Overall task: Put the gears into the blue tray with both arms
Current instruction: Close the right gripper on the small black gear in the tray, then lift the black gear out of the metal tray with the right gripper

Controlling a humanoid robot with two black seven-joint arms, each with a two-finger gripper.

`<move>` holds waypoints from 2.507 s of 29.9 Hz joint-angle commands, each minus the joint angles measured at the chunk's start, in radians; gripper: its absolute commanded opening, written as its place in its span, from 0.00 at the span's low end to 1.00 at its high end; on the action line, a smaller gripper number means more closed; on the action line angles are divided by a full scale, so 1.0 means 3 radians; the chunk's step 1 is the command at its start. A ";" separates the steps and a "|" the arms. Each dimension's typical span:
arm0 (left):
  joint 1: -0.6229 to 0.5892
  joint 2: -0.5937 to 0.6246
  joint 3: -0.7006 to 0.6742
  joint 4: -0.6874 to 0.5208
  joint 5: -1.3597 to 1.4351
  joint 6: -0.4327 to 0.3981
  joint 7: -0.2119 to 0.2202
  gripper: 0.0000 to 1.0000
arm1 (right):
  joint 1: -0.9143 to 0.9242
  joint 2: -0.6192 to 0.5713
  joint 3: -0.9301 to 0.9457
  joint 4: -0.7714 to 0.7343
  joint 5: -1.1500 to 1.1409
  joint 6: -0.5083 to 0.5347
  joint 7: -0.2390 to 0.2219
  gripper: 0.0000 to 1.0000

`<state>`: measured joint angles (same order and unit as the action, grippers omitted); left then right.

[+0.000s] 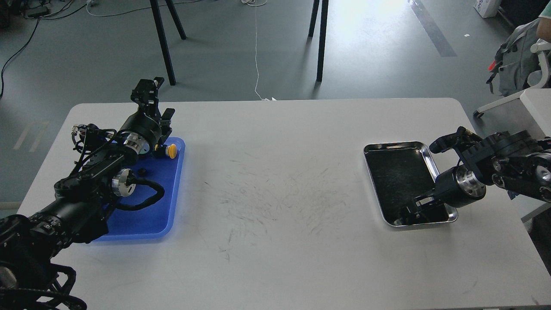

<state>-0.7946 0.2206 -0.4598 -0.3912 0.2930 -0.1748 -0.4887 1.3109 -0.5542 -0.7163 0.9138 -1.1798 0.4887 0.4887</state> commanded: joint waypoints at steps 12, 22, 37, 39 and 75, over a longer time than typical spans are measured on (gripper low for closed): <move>0.0000 -0.0009 -0.0001 0.0000 0.0000 0.0000 0.0000 0.98 | 0.0120 -0.0034 0.0010 0.0012 0.0031 0.0000 0.0000 0.23; 0.0000 -0.0030 -0.0001 0.0000 0.0000 0.0005 0.0000 0.98 | 0.0166 -0.0029 0.0224 0.0027 0.0036 0.0000 0.0000 0.23; -0.0005 -0.0020 -0.0001 0.0000 0.0000 0.0005 0.0000 0.98 | 0.0150 0.0073 0.0577 0.0032 0.0047 0.0000 0.0000 0.23; -0.0005 -0.0025 -0.0001 0.0000 0.0000 0.0005 0.0000 0.98 | 0.0145 0.0098 0.0613 0.0032 0.0047 0.0000 0.0000 0.23; 0.0005 -0.0055 0.0004 0.0000 0.0000 0.0010 0.0000 0.98 | -0.0131 0.0651 0.1160 -0.0009 0.0359 0.0000 0.0000 0.23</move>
<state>-0.7944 0.2041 -0.4588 -0.3912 0.2930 -0.1724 -0.4887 1.2841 -0.3748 -0.3855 0.9131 -1.0702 0.4887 0.4887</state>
